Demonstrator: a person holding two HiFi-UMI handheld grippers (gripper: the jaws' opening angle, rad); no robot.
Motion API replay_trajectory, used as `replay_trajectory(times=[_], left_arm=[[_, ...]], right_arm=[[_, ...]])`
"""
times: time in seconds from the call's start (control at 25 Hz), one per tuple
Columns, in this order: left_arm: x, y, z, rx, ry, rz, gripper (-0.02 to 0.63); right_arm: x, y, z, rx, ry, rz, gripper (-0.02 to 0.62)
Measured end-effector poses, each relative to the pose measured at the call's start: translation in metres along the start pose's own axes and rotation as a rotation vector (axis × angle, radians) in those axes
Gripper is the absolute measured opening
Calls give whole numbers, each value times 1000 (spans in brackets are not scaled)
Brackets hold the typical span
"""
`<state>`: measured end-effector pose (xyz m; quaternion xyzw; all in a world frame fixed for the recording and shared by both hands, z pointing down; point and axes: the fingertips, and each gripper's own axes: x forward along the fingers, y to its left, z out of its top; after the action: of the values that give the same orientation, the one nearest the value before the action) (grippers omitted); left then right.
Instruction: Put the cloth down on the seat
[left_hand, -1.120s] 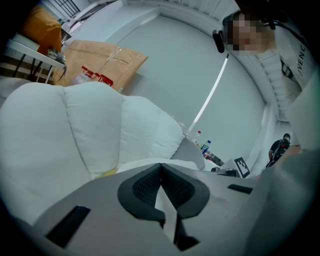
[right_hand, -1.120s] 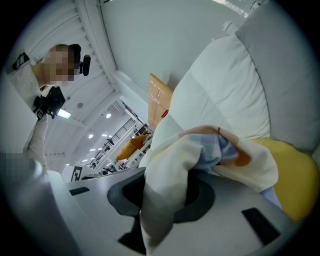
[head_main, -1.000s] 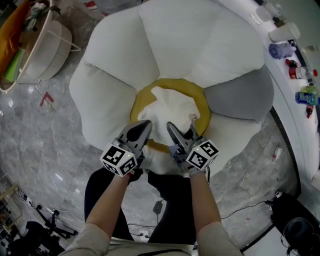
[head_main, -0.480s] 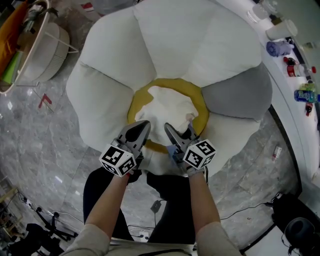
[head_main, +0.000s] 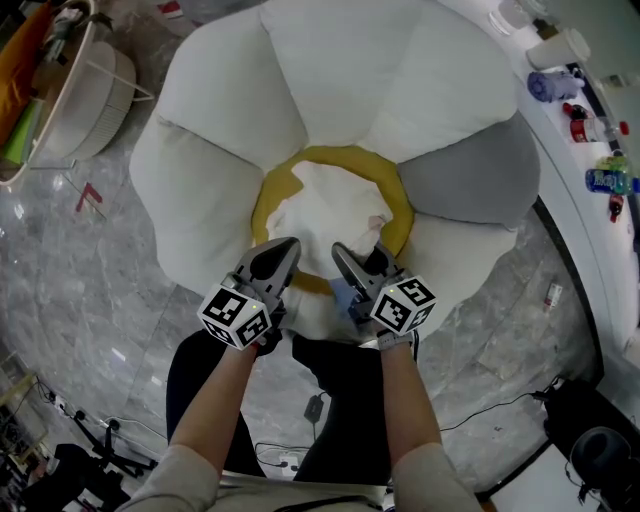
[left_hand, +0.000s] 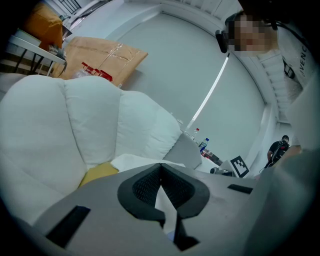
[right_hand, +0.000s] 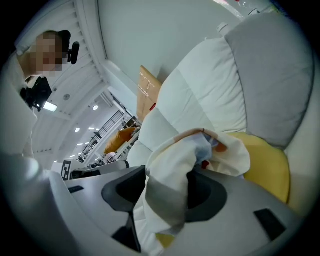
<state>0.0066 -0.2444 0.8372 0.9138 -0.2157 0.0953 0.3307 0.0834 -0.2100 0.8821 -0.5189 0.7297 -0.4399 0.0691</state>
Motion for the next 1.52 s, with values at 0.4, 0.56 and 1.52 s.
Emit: replay_trajectory(times=[0.4,0.56,1.52], left_arm=[[-20,-17,-9,21,70,-2,14],[-26,-22,-3,28,77,0,14],[-34,-77,76,69,77,-59,14]], right_arm=[[-35,2,-6,45,-19,-88,235],[-48,2,-7,63,-28,-126,236],[-81,95,71,-170,-80,-127,31]])
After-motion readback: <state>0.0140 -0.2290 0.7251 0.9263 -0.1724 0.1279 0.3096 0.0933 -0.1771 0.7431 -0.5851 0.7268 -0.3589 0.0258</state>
